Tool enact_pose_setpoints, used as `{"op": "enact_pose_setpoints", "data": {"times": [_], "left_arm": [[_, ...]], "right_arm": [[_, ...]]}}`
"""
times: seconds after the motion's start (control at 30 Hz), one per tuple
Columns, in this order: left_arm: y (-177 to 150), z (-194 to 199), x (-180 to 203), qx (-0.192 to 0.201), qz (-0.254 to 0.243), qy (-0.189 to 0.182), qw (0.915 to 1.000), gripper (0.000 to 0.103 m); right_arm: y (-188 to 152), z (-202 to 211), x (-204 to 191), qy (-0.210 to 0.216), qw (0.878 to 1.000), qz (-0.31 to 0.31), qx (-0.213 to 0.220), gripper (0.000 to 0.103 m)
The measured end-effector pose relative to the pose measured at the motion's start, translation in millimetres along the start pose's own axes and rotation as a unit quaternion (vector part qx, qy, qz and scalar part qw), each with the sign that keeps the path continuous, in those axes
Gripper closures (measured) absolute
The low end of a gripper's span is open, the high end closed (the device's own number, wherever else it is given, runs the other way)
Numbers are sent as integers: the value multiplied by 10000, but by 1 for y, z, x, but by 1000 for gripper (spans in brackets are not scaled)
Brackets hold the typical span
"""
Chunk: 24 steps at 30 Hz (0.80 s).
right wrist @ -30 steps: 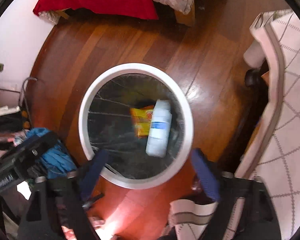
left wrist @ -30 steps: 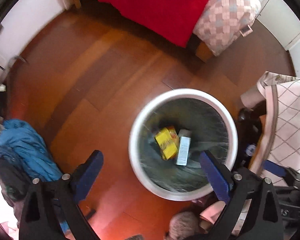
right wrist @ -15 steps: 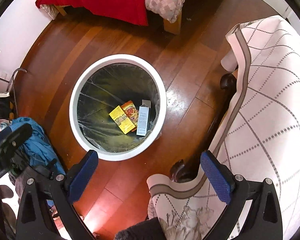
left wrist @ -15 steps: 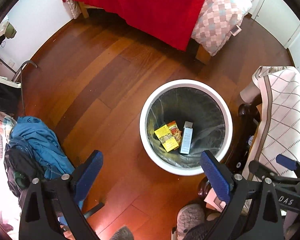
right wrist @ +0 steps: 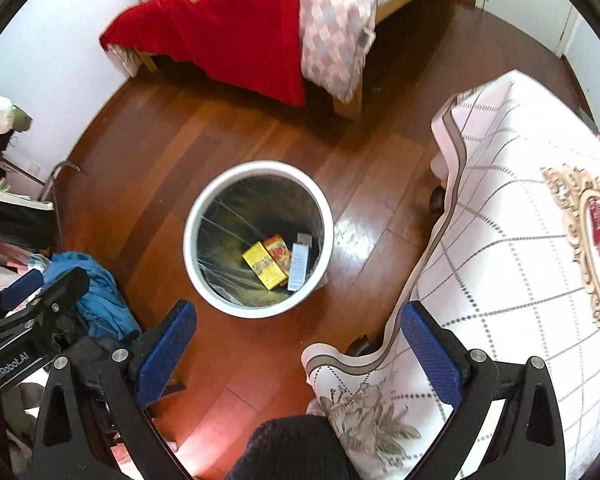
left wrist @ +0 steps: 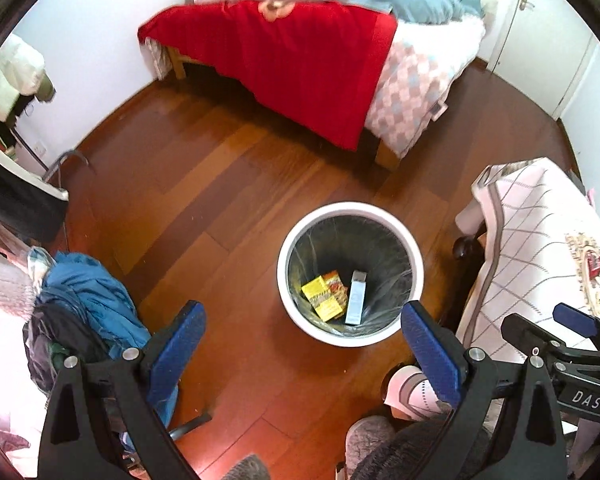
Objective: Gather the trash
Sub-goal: 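Move both tools back over the table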
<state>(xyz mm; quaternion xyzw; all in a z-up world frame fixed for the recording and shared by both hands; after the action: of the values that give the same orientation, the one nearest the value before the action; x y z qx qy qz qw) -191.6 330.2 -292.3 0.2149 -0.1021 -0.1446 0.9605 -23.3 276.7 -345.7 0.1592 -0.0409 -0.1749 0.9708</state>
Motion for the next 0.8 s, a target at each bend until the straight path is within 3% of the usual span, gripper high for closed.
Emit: {"op": "enact_pose_setpoints", "data": {"times": [0.27, 0.47, 0.63, 0.8], "left_arm": [[1, 56, 24, 445, -97, -71, 9989, 3], [-3, 82, 53, 635, -159, 55, 9978, 3], [-16, 74, 110, 598, -514, -85, 9969, 3], [-49, 32, 207, 112, -1124, -462, 9925, 3]], "right_arm": [[-6, 72, 7, 441, 9975, -190, 527, 0], [-22, 114, 45, 706, 9923, -610, 821, 0], [-46, 128, 103, 807, 9861, -1194, 830, 0], [-82, 135, 207, 490, 9756, -2008, 739, 0]]}}
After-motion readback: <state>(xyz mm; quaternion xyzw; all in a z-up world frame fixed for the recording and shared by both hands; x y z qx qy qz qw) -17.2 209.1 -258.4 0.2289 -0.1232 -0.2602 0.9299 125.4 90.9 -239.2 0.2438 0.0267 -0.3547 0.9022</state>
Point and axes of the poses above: each gripper's, at about its wrist camera, not at the fingertips, and z roughly against the way its jaws point, x to its right, y to its top, the point moved 8 cm from there along -z, roughly the way its jaws point, and after that the axes turned 8 degrees about -y, right-handed, at the moved point
